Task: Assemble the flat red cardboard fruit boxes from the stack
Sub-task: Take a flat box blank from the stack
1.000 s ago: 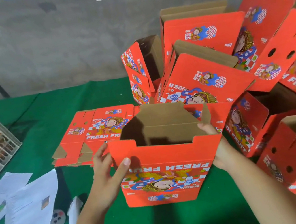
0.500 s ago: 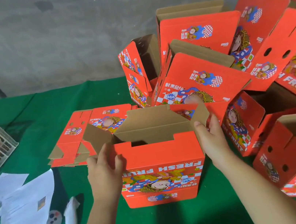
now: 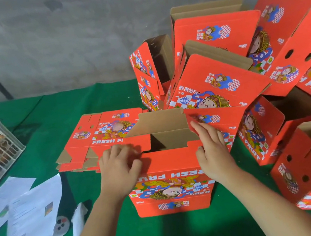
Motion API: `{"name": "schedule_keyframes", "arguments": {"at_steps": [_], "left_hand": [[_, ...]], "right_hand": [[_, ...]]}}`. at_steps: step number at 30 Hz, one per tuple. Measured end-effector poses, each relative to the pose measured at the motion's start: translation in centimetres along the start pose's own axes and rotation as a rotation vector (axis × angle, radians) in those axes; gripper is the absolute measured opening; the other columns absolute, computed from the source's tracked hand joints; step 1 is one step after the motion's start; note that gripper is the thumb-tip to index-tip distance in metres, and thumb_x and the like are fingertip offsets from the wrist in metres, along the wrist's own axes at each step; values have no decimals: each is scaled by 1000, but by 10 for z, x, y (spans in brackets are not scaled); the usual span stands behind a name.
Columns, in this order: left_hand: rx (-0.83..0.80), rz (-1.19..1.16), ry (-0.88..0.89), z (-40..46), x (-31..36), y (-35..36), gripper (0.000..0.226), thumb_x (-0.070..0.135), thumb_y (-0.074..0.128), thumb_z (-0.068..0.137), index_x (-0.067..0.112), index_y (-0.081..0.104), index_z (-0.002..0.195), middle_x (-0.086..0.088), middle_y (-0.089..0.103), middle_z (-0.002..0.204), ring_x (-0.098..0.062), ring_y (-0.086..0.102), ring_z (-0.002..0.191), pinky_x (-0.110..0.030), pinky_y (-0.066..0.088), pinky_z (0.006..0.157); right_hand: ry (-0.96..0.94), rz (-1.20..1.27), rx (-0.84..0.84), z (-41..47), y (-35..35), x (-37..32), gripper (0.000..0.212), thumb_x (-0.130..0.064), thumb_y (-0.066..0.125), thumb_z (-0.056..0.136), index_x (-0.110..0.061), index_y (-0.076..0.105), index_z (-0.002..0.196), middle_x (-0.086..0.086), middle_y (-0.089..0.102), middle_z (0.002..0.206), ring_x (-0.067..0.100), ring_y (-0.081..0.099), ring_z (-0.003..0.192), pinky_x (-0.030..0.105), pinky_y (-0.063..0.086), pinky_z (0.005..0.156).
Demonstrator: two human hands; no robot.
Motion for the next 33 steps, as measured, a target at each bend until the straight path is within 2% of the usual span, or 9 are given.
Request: {"name": "schedule_keyframes", "arguments": {"at_steps": [3, 12, 16, 19, 21, 24, 28, 31, 33], "left_hand": [[-213, -6, 73, 16, 8, 11, 38, 44, 39, 91, 18, 63, 105, 1, 60, 139, -29, 46, 135, -44, 28, 115], [-240, 289, -195, 40, 7, 33, 52, 45, 51, 94, 30, 40, 142, -6, 49, 131, -36, 46, 122, -51, 43, 95], [-127, 31, -141, 38, 5, 24, 80, 45, 59, 78, 29, 32, 152, -4, 41, 134, -30, 36, 128, -54, 33, 112], [-218, -355, -131, 35, 0, 22, 46, 35, 52, 78, 33, 59, 124, 4, 39, 140, -19, 27, 143, -45, 26, 119], [-277, -634, -205, 26, 1, 23, 26, 31, 50, 82, 35, 61, 105, 6, 49, 131, -20, 44, 132, -45, 43, 101], [-155, -491, -219, 21, -7, 11, 24, 55, 49, 87, 35, 47, 99, 4, 52, 109, -18, 52, 104, -38, 48, 87], [-90, -449, -105, 8, -8, 15, 63, 82, 32, 90, 30, 56, 116, 7, 62, 108, -8, 56, 101, -29, 41, 91], [-172, -649, -213, -2, -6, 21, 49, 68, 45, 97, 28, 69, 111, 6, 65, 94, -24, 59, 91, -44, 45, 94], [-191, -532, -191, -1, -3, 19, 32, 57, 45, 101, 41, 73, 100, 18, 66, 100, -21, 60, 109, -47, 43, 106]], "right_hand": [[1, -21, -4, -4, 1, -4, 78, -6, 45, 88, -22, 30, 163, -1, 34, 160, 28, 35, 138, 46, 32, 119], [32, -63, -115, -24, 2, -1, 49, -51, 46, 98, -25, 73, 130, -7, 56, 145, 24, 37, 135, 45, 32, 119], [199, 133, -144, -15, -1, 6, 43, -46, 48, 106, -22, 82, 97, -12, 64, 125, 16, 41, 124, 27, 29, 106], [446, 543, 40, -3, -15, 11, 53, -46, 43, 106, -11, 70, 77, -4, 70, 97, -1, 59, 94, 12, 38, 82], [529, 609, 112, 2, -18, 11, 53, -53, 40, 102, -10, 63, 83, 0, 65, 89, -3, 55, 77, 19, 40, 75], [520, 489, 67, 4, -11, 5, 51, -65, 37, 91, -19, 57, 98, -9, 56, 93, 12, 44, 94, 33, 35, 86], [447, 99, -129, -3, 8, 5, 62, -56, 70, 86, -26, 42, 131, -2, 36, 128, 22, 30, 127, 41, 31, 108], [466, 128, -298, -12, 18, 10, 107, -41, 83, 83, -40, 7, 159, 0, 14, 152, 28, 20, 146, 48, 28, 121], [443, 183, -335, -10, 19, 11, 100, -39, 80, 83, -47, 15, 159, -6, 16, 156, 25, 23, 149, 45, 30, 120]]}}
Point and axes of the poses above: each hand's wrist, its own z-axis towards the middle knuckle, its own y-axis out of the palm, x = y × z, the point moved 5 cm from there along z, towards the middle knuckle
